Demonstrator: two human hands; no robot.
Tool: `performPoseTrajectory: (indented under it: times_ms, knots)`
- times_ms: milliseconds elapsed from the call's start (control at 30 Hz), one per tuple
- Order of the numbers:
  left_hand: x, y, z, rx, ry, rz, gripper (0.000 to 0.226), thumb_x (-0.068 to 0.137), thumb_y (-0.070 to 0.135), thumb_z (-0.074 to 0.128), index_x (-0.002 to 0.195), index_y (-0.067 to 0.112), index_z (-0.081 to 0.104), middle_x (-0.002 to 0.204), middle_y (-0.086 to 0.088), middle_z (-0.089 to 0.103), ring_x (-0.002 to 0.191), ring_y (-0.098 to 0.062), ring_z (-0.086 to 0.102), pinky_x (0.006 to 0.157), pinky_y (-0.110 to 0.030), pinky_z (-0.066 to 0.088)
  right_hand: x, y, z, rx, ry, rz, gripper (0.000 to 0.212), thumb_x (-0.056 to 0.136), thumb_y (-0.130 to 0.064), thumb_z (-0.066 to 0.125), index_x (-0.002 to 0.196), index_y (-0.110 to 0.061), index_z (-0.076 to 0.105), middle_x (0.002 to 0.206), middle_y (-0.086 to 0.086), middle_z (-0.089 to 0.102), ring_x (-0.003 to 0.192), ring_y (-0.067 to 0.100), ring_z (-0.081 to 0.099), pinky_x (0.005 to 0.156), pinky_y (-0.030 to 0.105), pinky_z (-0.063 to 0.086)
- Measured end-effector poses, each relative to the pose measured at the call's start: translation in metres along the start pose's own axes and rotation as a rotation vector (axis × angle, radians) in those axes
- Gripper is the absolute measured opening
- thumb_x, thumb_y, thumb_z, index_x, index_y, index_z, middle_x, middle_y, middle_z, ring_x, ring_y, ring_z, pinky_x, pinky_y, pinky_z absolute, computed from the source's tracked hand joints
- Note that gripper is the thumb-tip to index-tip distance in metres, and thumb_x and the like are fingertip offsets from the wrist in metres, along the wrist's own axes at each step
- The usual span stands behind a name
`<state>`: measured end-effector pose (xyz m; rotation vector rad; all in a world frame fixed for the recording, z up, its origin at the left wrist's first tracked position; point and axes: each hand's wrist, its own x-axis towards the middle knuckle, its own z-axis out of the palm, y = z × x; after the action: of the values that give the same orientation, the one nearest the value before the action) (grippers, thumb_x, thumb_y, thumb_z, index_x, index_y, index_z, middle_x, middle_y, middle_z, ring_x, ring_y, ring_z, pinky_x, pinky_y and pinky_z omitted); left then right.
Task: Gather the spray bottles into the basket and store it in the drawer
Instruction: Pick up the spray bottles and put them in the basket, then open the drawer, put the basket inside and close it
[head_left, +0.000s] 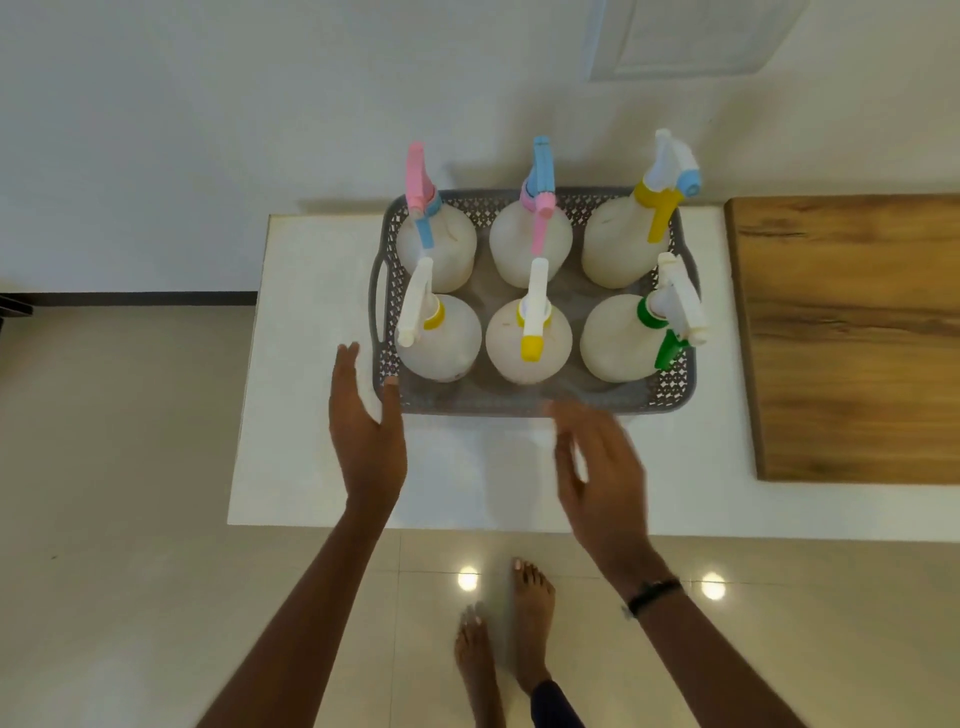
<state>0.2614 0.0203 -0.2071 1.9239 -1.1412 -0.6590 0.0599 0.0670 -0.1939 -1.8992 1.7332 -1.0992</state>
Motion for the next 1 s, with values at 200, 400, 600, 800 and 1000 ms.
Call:
performPoseTrajectory:
  times_ms: [200, 400, 600, 800, 1000]
  knots:
    - [0.008, 0.001, 0.002, 0.030, -0.072, -0.013, 0.049, 0.096, 0.013, 0.048, 0.142, 0.011, 0.034, 0.135, -0.010, 0.054, 0.117, -0.023, 0.056, 0.094, -0.029, 0.047, 0.022, 0.064, -0.043, -0.112, 0.238, 0.393, 0.036, 0.099, -0.013, 0.043, 0.132, 0.001, 0.044, 0.130, 0.018, 0.052, 0.120, 0.028, 0.051, 0.101, 0.044, 0.045]
    - [0.012, -0.015, 0.011, 0.156, -0.060, 0.113, 0.053, 0.091, -0.003, 0.043, 0.143, 0.007, 0.035, 0.081, 0.006, 0.052, 0.072, -0.019, 0.050, 0.067, -0.021, 0.041, 0.062, 0.093, -0.030, -0.225, 0.053, 0.519, 0.037, 0.098, -0.007, 0.038, 0.134, -0.003, 0.046, 0.095, 0.022, 0.067, 0.086, 0.034, 0.063, 0.064, 0.023, 0.035]
    - [-0.002, -0.025, 0.002, 0.180, -0.046, 0.131, 0.051, 0.090, -0.006, 0.042, 0.140, 0.002, 0.036, 0.068, -0.008, 0.047, 0.063, -0.025, 0.044, 0.058, -0.017, 0.032, 0.033, 0.087, -0.029, -0.264, 0.071, 0.501, 0.035, 0.100, -0.013, 0.037, 0.133, -0.006, 0.047, 0.085, 0.018, 0.067, 0.076, 0.031, 0.062, 0.064, 0.026, 0.036]
    - [-0.040, -0.033, -0.020, 0.208, -0.079, 0.159, 0.052, 0.090, -0.008, 0.040, 0.140, 0.001, 0.036, 0.070, -0.009, 0.047, 0.061, -0.022, 0.043, 0.058, -0.015, 0.031, -0.005, 0.071, -0.035, -0.249, 0.063, 0.548, 0.038, 0.100, -0.014, 0.038, 0.136, -0.007, 0.045, 0.087, 0.020, 0.067, 0.070, 0.022, 0.054, 0.065, 0.024, 0.034]
    - [-0.066, -0.043, -0.037, 0.208, -0.109, 0.109, 0.048, 0.091, -0.006, 0.041, 0.138, -0.001, 0.039, 0.068, -0.008, 0.043, 0.055, -0.009, 0.035, 0.055, -0.005, 0.032, -0.035, 0.053, -0.043, -0.206, 0.063, 0.572, 0.042, 0.097, -0.005, 0.043, 0.139, -0.003, 0.041, 0.088, 0.022, 0.067, 0.072, 0.021, 0.055, 0.070, 0.026, 0.040]
